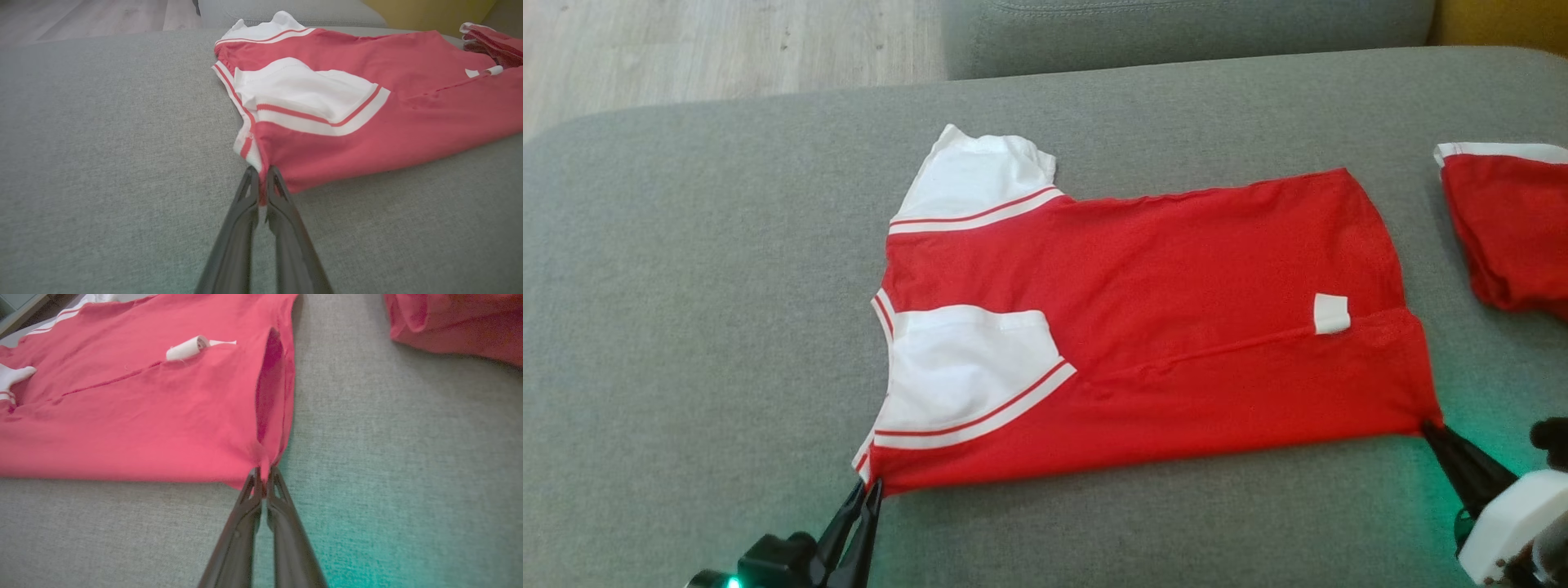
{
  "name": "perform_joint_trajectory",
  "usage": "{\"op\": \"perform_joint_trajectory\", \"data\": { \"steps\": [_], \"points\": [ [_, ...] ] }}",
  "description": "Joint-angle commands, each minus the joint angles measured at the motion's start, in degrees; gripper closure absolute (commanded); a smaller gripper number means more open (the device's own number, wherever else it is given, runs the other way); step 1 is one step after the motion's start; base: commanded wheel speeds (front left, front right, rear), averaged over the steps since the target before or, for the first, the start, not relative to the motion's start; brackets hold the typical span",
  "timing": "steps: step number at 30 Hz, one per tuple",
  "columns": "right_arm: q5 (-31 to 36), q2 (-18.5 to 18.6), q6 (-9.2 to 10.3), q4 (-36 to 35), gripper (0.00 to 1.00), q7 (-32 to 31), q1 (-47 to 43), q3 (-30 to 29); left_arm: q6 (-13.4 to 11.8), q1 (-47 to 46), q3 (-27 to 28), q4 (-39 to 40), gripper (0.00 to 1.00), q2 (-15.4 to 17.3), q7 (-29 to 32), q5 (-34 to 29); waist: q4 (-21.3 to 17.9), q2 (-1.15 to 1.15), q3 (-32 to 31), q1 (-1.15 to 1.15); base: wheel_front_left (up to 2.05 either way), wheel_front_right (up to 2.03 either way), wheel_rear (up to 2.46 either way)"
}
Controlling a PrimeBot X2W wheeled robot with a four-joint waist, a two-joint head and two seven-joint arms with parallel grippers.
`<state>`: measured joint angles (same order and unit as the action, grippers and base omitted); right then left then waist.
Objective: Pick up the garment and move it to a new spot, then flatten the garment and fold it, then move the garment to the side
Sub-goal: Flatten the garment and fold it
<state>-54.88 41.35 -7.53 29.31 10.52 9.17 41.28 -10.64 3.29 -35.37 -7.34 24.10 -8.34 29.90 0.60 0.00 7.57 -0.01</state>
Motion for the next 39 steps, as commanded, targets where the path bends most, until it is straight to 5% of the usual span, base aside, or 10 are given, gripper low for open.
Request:
{"op": "perform_joint_trajectory", "data": {
  "steps": [1,2,3,4,5,12,19,22,27,39],
  "points": [
    [0.4,2.7,0.04,-1.6,0.13,-0.3,-0.8,-0.3,-0.6,-1.3,1.9,2.0,1.0,1.7,0.3,0.4,-0.2,0.0,0.0,0.01,0.0,0.0,0.0],
    [0.7,2.5,0.04,-2.2,0.0,-0.4,-1.0,-0.5,-0.7,-1.2,1.8,2.3,0.99,1.8,0.7,0.4,-0.3,0.0,0.0,0.01,0.0,0.0,0.0],
    [0.8,2.4,0.04,-3.0,0.0,-0.2,-1.1,-0.7,-0.8,-1.3,1.7,2.5,0.71,1.9,1.1,0.4,-0.4,0.0,0.1,0.01,0.0,0.0,0.0],
    [0.8,2.2,0.04,-3.7,0.0,-0.2,-1.2,-1.0,-0.9,-1.5,1.6,2.7,0.11,2.0,1.5,0.3,-0.5,0.0,0.1,0.01,0.0,0.0,0.0],
    [0.9,2.1,0.04,-4.5,0.0,-0.2,-1.2,-1.2,-1.0,-1.7,1.7,2.9,0.0,2.1,1.9,0.4,-0.7,0.0,0.2,0.01,0.0,0.0,0.0],
    [3.2,2.1,0.04,-8.9,0.0,0.9,-0.4,-4.8,-0.4,-8.3,3.0,7.2,0.0,5.2,5.5,-1.0,-3.0,0.0,2.4,0.01,0.0,0.0,0.0],
    [6.8,0.5,0.04,-12.5,0.0,0.9,1.3,-9.2,5.2,-25.8,4.8,8.1,0.0,9.7,13.9,-2.3,-5.5,0.0,6.9,0.01,0.0,0.0,0.0],
    [9.2,-0.8,0.04,-14.0,0.0,1.0,2.2,-11.7,10.6,-37.4,4.8,3.5,0.0,9.7,19.7,-0.8,-7.0,0.0,9.4,0.01,0.0,0.0,0.0],
    [11.7,-2.3,0.04,-16.1,0.0,0.6,3.7,-13.2,15.4,-49.9,4.1,-5.6,0.0,8.2,26.3,1.7,-9.5,0.0,12.4,0.01,0.0,0.0,0.0],
    [14.3,-4.4,0.04,-19.4,0.0,0.2,6.0,-13.9,17.9,-65.1,1.3,-24.8,0.0,8.8,38.5,5.7,-15.4,0.0,19.0,0.01,0.0,0.0,0.0]
  ]
}}
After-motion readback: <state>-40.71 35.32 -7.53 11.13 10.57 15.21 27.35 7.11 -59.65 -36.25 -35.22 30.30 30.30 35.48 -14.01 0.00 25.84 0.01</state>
